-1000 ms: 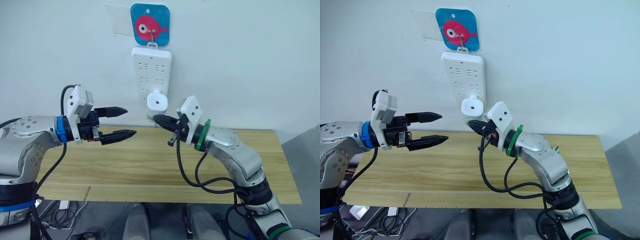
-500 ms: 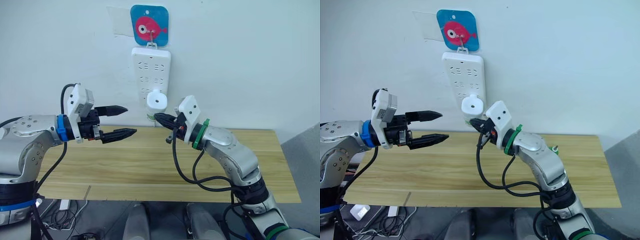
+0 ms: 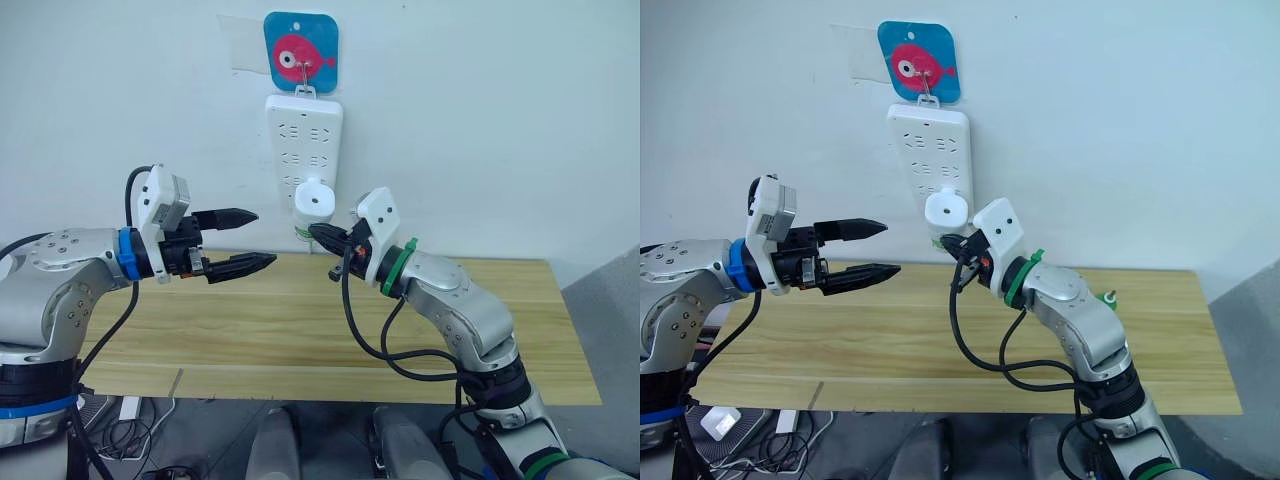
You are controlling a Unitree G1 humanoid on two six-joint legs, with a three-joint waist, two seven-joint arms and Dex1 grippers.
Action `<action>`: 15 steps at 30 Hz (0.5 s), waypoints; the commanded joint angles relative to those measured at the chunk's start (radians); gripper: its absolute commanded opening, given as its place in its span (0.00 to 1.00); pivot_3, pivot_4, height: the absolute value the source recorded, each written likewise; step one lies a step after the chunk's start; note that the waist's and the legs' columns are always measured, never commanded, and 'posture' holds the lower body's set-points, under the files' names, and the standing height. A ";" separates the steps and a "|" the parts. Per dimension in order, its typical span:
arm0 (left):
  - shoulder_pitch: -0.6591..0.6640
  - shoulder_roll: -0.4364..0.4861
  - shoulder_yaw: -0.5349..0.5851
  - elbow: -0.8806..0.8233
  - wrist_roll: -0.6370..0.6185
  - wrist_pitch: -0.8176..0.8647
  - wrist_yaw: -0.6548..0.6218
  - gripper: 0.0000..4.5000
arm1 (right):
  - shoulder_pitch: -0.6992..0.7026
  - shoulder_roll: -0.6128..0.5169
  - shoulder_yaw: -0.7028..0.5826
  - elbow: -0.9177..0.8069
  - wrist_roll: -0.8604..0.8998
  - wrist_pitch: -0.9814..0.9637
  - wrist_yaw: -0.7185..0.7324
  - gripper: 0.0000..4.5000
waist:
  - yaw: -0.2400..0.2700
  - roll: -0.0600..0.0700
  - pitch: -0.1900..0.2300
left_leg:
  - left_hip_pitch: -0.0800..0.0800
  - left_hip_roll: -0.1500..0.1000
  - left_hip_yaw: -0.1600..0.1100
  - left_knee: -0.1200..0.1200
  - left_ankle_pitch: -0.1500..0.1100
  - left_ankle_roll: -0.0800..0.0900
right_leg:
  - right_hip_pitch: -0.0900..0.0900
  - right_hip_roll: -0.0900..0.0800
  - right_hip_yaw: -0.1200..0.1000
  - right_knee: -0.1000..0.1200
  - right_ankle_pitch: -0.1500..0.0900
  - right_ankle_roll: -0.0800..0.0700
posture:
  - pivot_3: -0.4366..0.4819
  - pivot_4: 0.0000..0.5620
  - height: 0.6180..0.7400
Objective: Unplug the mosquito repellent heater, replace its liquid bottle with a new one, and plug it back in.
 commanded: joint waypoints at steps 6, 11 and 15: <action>0.030 0.038 0.016 0.064 0.080 -0.069 0.014 1.00 | 0.032 -0.143 -0.002 -0.142 0.119 0.018 0.189 0.01 | -0.004 0.000 0.000 | 0.000 0.000 0.000 -0.001 0.000 0.000 | 0.000 0.000 0.001 -0.002 -0.001 -0.002 | 0.46 0.34 1.00; 0.078 0.071 0.058 0.137 0.133 -0.065 0.073 1.00 | 0.061 -0.305 -0.157 -0.157 0.238 0.031 0.318 0.28 | -0.001 -0.001 0.000 | 0.000 0.000 0.000 -0.004 0.000 0.000 | -0.001 0.000 0.000 -0.003 -0.002 -0.004 | 0.48 0.32 1.00; 0.117 0.111 0.086 0.206 0.192 -0.114 0.094 1.00 | 0.112 -0.455 -0.300 -0.089 0.291 0.007 0.421 0.59 | 0.005 -0.001 -0.001 | 0.000 0.000 0.001 -0.004 0.000 0.000 | 0.000 0.000 0.000 -0.004 -0.002 -0.004 | 0.49 0.31 1.00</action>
